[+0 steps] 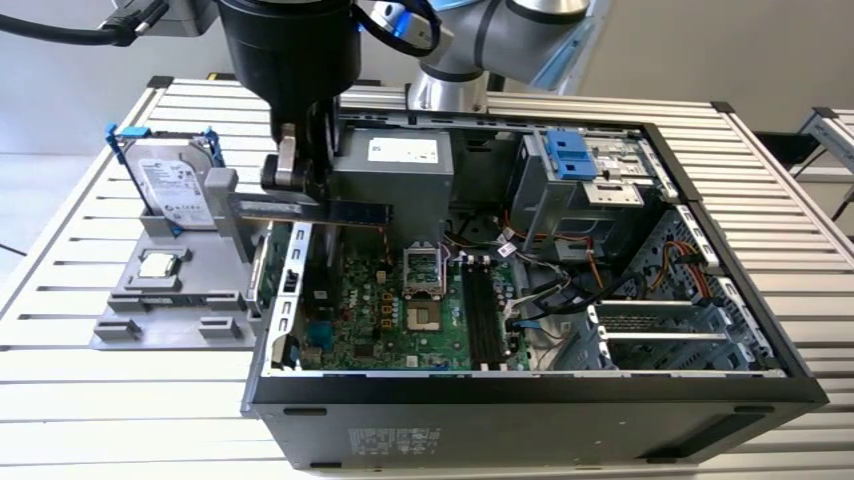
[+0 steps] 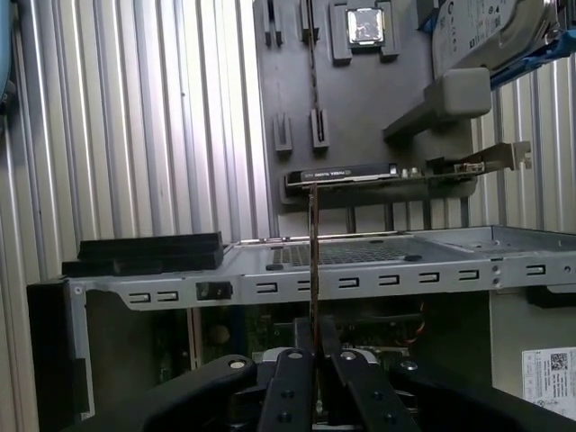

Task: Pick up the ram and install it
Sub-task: 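Pick up the ram and move it above insertion slot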

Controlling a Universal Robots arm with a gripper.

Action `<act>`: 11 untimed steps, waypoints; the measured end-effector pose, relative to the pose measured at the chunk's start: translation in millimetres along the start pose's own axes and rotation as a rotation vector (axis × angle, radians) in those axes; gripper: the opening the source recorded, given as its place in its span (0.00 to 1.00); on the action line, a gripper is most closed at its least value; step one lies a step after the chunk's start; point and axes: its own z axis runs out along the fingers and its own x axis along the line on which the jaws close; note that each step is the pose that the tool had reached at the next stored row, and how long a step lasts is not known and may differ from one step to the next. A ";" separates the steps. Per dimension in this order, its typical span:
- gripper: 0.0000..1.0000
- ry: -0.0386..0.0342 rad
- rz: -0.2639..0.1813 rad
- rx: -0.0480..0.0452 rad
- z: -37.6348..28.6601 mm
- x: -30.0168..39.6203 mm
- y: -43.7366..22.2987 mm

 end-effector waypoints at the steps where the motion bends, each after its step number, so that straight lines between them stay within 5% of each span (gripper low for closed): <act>1: 0.00 0.0001 0.001 0.0000 -0.1 -0.1 -0.8; 11: 0.00 -0.0001 0.007 0.0001 -0.2 -2.1 -8.2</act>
